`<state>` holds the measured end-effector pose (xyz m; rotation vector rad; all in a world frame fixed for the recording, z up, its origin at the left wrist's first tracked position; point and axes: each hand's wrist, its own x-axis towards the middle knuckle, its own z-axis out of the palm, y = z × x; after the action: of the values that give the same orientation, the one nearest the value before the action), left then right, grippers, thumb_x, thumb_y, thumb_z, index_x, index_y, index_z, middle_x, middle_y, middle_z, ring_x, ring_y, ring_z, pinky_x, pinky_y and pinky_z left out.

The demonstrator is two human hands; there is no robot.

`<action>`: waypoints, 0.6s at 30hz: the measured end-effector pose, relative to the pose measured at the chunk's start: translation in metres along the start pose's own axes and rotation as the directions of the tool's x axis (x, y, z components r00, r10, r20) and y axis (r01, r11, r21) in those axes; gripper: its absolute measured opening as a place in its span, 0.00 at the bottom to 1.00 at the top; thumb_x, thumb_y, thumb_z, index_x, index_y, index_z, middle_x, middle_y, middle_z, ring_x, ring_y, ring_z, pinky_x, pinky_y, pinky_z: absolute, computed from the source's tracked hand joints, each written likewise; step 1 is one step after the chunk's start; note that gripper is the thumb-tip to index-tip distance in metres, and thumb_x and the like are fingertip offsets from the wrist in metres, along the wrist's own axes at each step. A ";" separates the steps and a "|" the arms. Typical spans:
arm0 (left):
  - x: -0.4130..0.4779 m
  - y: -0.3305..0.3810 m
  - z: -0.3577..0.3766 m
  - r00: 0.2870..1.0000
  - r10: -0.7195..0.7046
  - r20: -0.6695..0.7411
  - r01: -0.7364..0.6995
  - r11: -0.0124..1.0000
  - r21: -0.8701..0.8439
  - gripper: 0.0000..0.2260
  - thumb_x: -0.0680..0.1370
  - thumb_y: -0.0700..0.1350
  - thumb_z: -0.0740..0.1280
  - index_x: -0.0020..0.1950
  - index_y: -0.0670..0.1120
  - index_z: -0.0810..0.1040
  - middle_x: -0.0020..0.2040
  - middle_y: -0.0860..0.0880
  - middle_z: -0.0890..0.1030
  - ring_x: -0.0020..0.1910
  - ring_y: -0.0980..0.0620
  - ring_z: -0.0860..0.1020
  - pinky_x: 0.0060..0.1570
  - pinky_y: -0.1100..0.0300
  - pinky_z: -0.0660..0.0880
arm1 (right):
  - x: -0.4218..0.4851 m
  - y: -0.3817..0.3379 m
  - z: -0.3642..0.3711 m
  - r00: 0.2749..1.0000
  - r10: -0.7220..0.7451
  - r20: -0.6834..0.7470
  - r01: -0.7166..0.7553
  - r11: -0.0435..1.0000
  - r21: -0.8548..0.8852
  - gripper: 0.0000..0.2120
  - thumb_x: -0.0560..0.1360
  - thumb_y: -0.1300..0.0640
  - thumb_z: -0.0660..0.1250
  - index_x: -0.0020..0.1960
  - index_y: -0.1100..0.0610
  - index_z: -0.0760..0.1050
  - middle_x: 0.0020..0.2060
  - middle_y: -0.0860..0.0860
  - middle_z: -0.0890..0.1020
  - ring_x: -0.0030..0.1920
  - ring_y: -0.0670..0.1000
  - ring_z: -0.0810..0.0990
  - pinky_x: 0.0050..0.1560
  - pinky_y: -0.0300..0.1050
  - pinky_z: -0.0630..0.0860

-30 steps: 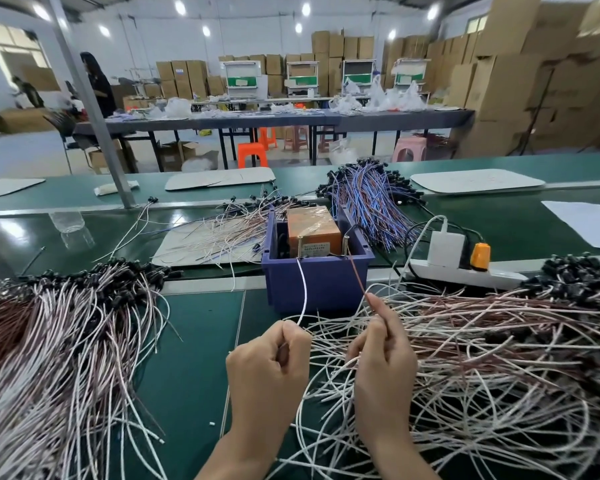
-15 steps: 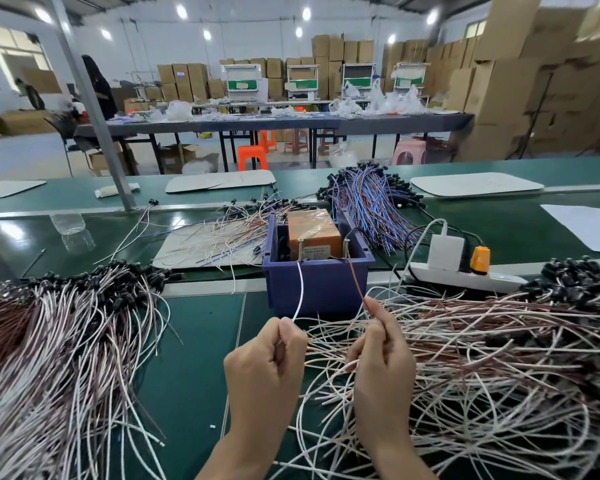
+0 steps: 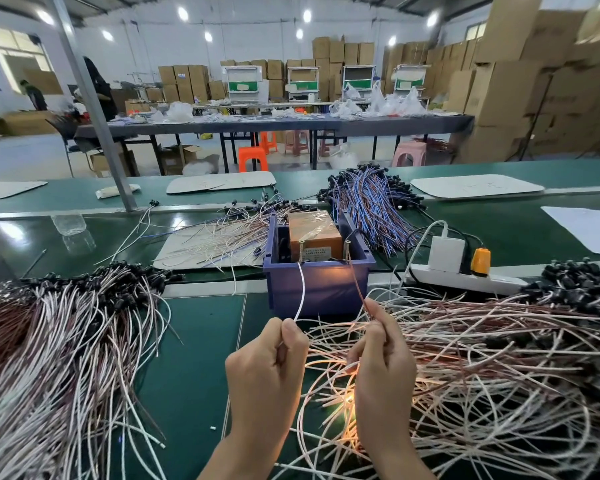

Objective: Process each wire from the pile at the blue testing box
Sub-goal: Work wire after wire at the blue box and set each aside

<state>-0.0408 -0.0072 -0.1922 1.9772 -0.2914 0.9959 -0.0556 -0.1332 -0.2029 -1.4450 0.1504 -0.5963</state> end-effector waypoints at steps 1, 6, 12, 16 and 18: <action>0.000 0.000 0.000 1.000 0.005 0.005 -0.005 1.000 0.007 0.19 0.83 0.51 0.57 0.34 0.57 0.54 0.26 0.55 0.55 0.24 0.56 0.55 0.21 0.52 0.58 | 0.000 0.000 0.000 1.000 -0.002 0.001 0.002 1.000 -0.001 0.14 0.85 0.53 0.57 0.66 0.44 0.75 0.28 0.52 0.77 0.25 0.42 0.69 0.28 0.34 0.68; 0.001 0.001 0.000 1.000 0.005 0.012 -0.006 1.000 0.019 0.19 0.83 0.51 0.57 0.34 0.58 0.54 0.25 0.56 0.55 0.24 0.56 0.55 0.21 0.53 0.58 | -0.001 0.000 0.000 1.000 -0.014 0.006 0.014 1.000 -0.005 0.14 0.85 0.53 0.56 0.66 0.43 0.75 0.28 0.51 0.77 0.25 0.42 0.69 0.28 0.34 0.69; 0.002 0.002 -0.001 1.000 0.017 0.012 -0.017 1.000 0.000 0.19 0.83 0.52 0.57 0.33 0.58 0.55 0.25 0.56 0.56 0.23 0.57 0.56 0.20 0.52 0.59 | 0.000 0.001 0.000 1.000 -0.021 0.002 0.021 0.999 -0.028 0.14 0.85 0.54 0.56 0.66 0.43 0.75 0.27 0.51 0.77 0.24 0.42 0.69 0.28 0.34 0.70; 0.002 0.001 0.000 1.000 0.003 0.005 -0.003 1.000 -0.012 0.19 0.83 0.51 0.57 0.33 0.57 0.56 0.25 0.56 0.56 0.23 0.57 0.56 0.21 0.55 0.58 | 0.000 -0.001 0.001 1.000 -0.023 -0.021 0.023 1.000 -0.009 0.13 0.85 0.53 0.56 0.63 0.39 0.75 0.27 0.51 0.77 0.25 0.42 0.70 0.28 0.35 0.70; 0.002 0.001 -0.001 0.999 -0.035 -0.004 0.035 0.997 -0.062 0.19 0.82 0.50 0.58 0.32 0.56 0.57 0.25 0.54 0.58 0.23 0.57 0.57 0.22 0.55 0.57 | 0.000 -0.001 0.002 0.999 -0.020 -0.032 0.021 1.000 0.007 0.13 0.85 0.53 0.57 0.61 0.37 0.75 0.26 0.50 0.75 0.26 0.44 0.70 0.27 0.36 0.69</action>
<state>-0.0407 -0.0070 -0.1901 1.9172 -0.2803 0.9588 -0.0550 -0.1309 -0.2018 -1.4318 0.1589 -0.6367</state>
